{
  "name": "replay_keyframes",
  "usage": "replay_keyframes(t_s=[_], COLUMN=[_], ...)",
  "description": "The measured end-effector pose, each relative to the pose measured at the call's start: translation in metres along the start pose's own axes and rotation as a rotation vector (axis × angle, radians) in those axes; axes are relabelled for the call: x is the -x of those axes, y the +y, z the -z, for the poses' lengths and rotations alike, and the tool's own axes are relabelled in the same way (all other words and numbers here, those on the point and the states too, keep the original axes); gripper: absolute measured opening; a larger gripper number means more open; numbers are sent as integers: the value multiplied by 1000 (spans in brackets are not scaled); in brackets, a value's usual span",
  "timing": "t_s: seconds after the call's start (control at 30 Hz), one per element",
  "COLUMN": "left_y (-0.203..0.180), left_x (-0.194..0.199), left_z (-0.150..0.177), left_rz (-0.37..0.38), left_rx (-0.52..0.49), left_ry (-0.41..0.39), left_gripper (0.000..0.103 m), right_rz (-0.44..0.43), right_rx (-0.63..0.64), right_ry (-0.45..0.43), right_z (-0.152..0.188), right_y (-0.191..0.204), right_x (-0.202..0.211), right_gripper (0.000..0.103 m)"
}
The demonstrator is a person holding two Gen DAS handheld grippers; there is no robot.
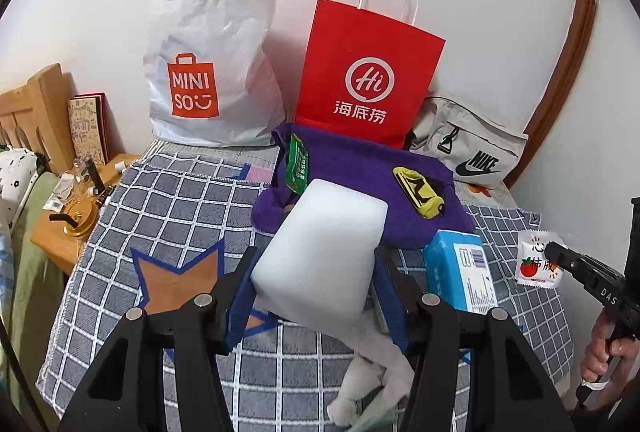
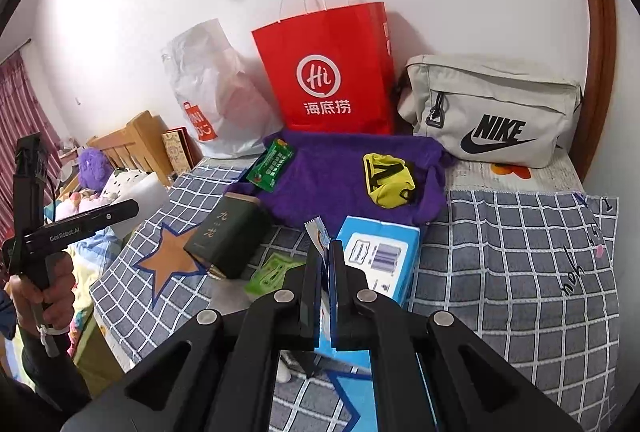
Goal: Organize soft objects
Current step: 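Carry the foam block and snack packet over the purple towel with both grippers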
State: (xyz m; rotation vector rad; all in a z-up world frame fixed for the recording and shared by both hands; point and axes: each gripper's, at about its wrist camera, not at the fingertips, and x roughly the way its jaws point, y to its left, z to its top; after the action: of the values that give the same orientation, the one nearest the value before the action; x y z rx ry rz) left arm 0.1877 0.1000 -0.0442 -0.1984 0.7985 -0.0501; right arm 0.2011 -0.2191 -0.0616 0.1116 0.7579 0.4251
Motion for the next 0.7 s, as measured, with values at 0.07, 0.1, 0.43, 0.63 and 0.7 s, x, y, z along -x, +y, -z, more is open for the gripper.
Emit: replay_keyframes(t_s=[0.07, 0.1, 0.43, 0.63, 0.7], left_y=[0, -1, 2, -1, -1], left_x=[-11, -15, -53, -75, -81], left_z=[-4, -5, -20, -30, -32], left_rz=[-2, -3, -2, -7, -7], left_rx=[-2, -2, -3, -20, -23], left_ry=[16, 22, 58, 79, 83], left_gripper=[54, 54, 54, 54, 54], right_rz=[-1, -1, -15, -45, -56], right_rx=[-9, -16, -38, -62, -63], right_ry=[3, 5, 31, 55, 60], right_z=[-4, -7, -35, -53, -58], right_y=[-3, -6, -21, -31, -32], right_x=[-7, -13, -60, -90, -99], right_gripper=[3, 3, 3, 3, 3])
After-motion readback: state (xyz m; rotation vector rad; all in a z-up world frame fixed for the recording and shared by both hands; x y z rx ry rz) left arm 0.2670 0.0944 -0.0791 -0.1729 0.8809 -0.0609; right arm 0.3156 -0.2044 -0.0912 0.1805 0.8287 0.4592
